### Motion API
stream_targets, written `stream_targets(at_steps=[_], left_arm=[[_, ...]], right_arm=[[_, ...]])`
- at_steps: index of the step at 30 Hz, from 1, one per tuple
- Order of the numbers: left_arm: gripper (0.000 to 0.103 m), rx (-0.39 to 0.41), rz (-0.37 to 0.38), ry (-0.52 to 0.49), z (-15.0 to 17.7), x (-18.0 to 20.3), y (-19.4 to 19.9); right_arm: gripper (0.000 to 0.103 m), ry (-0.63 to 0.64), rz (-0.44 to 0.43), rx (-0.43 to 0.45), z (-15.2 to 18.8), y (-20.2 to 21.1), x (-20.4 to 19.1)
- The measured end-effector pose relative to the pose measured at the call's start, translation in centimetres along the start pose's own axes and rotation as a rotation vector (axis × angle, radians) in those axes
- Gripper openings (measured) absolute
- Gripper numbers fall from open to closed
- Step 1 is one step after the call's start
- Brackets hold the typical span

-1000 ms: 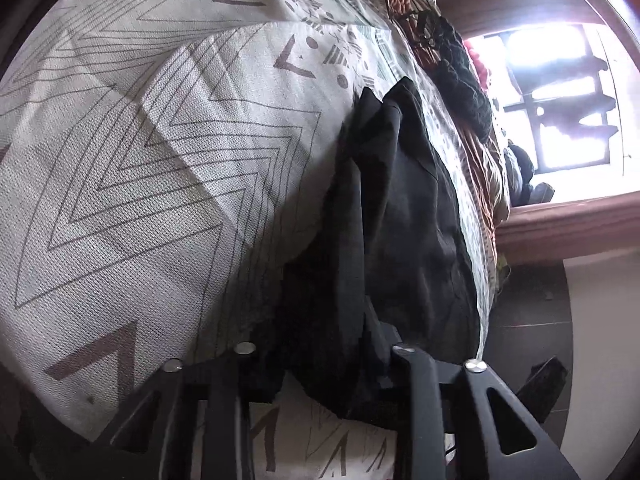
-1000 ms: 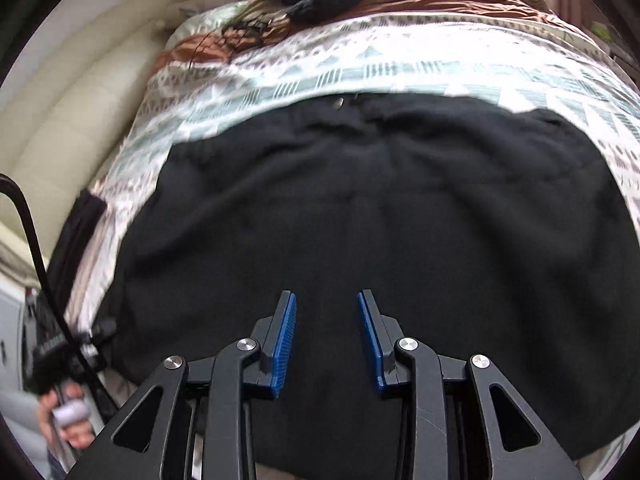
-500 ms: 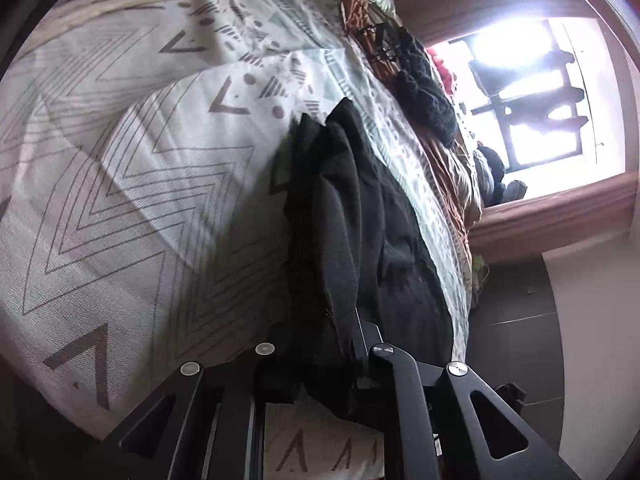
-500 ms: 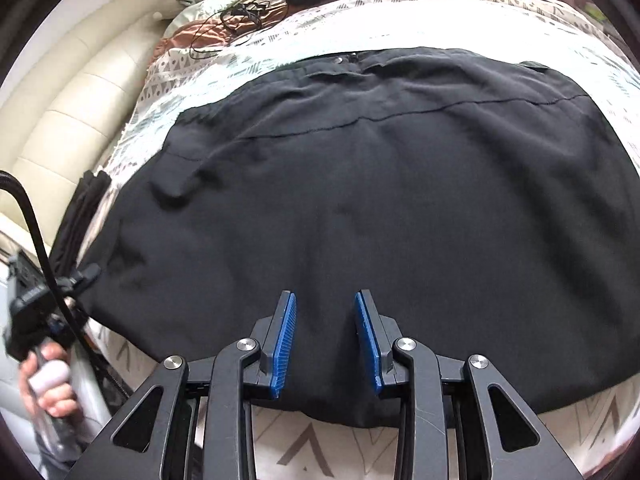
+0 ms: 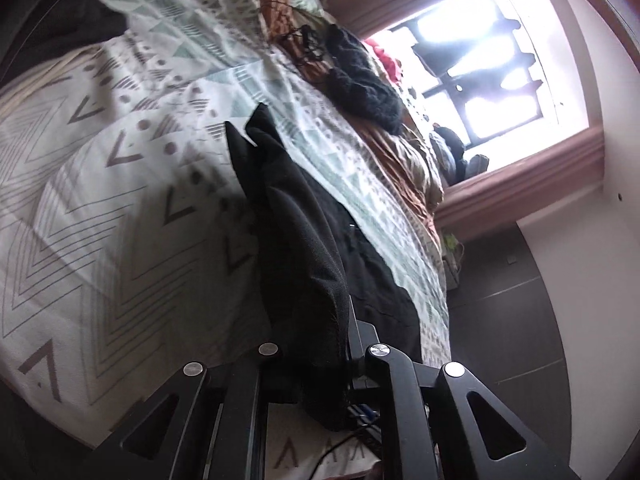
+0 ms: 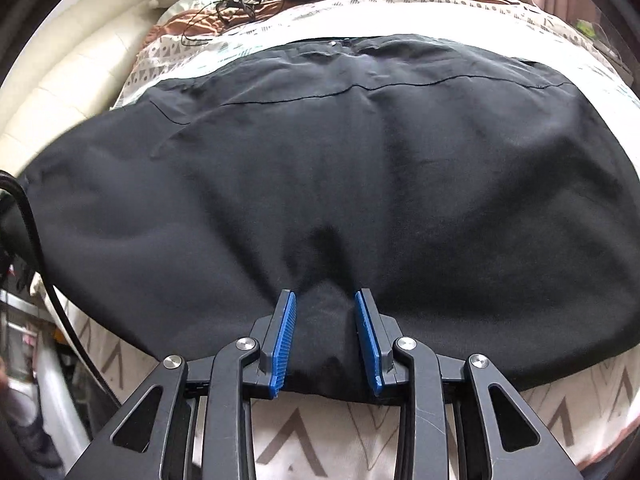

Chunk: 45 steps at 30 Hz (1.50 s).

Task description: Fold large clothes

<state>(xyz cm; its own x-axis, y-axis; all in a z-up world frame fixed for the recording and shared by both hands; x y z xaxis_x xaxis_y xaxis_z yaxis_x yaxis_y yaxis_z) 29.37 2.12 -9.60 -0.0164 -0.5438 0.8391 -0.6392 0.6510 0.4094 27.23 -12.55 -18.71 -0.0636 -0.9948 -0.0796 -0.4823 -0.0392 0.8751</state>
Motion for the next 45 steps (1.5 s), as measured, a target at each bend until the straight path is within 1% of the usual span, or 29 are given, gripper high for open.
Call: stream_targets(at_steps=[3,6,11,16,20,22,25,28,32,35,37,40,41,42,43,44,45], left_arm=[[0.013,-0.014,0.026,-0.049,0.0,2.9,-0.8],[0.013,-0.031,0.06,-0.082,-0.2,5.3,-1.7],[0.013,-0.069,0.095,-0.152,-0.2,9.5,-3.7],[0.013,-0.113,0.122,-0.217,0.6,13.0,-6.3],[0.013,-0.156,0.128,-0.258,1.3,15.1,-8.6],[0.013,-0.176,0.132,-0.268,1.7,15.8,-9.6],[0.013,-0.212,0.13,-0.291,2.8,17.0,-11.7],[0.013,-0.26,0.126,-0.304,4.0,17.8,-14.1],[0.013,-0.327,0.118,-0.32,5.9,18.7,-17.6],[0.013,-0.393,0.109,-0.317,7.7,18.7,-20.7],[0.013,-0.442,0.085,-0.322,9.5,18.5,-23.0],[0.013,-0.514,0.058,-0.332,12.3,18.3,-25.7],[0.014,-0.527,0.052,-0.335,12.8,18.3,-26.2],[0.019,-0.543,0.041,-0.346,13.6,18.4,-26.8],[0.028,-0.558,0.038,-0.357,14.4,18.5,-27.3],[0.034,-0.571,0.051,-0.356,14.9,18.5,-27.6],[0.046,-0.582,0.068,-0.35,15.2,18.6,-27.7]], right_arm=[[0.033,0.011,0.012,0.024,0.3,-0.1,-0.2],[0.033,0.001,-0.002,0.023,0.2,-0.2,0.0],[0.032,-0.04,-0.1,0.013,0.1,-0.2,1.2],[0.033,-0.067,-0.187,0.004,0.1,-0.3,2.0],[0.032,-0.105,-0.304,-0.022,-0.4,-0.3,3.3],[0.032,-0.139,-0.347,-0.009,-0.5,0.5,4.7],[0.032,-0.181,-0.346,0.041,-0.5,2.0,7.3],[0.032,-0.256,-0.331,0.068,-0.2,3.3,10.8],[0.032,-0.348,-0.268,0.114,0.8,5.3,15.8],[0.032,-0.413,-0.227,0.145,2.0,7.0,19.0],[0.032,-0.453,-0.203,0.161,2.8,7.7,20.8],[0.032,-0.508,-0.165,0.178,4.1,8.8,23.2],[0.032,-0.526,-0.152,0.181,4.7,9.1,23.9],[0.032,-0.537,-0.142,0.182,5.1,9.3,24.3],[0.032,-0.547,-0.132,0.183,5.5,9.5,24.7],[0.032,-0.552,-0.126,0.182,5.8,9.7,25.1],[0.032,-0.558,-0.117,0.179,6.0,9.9,25.3]])
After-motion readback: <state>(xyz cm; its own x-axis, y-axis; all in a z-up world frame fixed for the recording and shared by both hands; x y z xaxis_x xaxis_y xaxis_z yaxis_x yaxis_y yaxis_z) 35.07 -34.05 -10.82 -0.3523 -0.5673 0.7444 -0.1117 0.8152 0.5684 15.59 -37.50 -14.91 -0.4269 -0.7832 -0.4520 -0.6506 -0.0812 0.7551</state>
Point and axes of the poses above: each gripper's, at about its wrist camera, not at the fingertips, and y roughly against the way its jaws point, x to its right, z to its underside, the point moved 3 cm from there along -y, roughly the way its jaws point, and after that the axes turned 8 degrees about z, right-handed, at the moved point
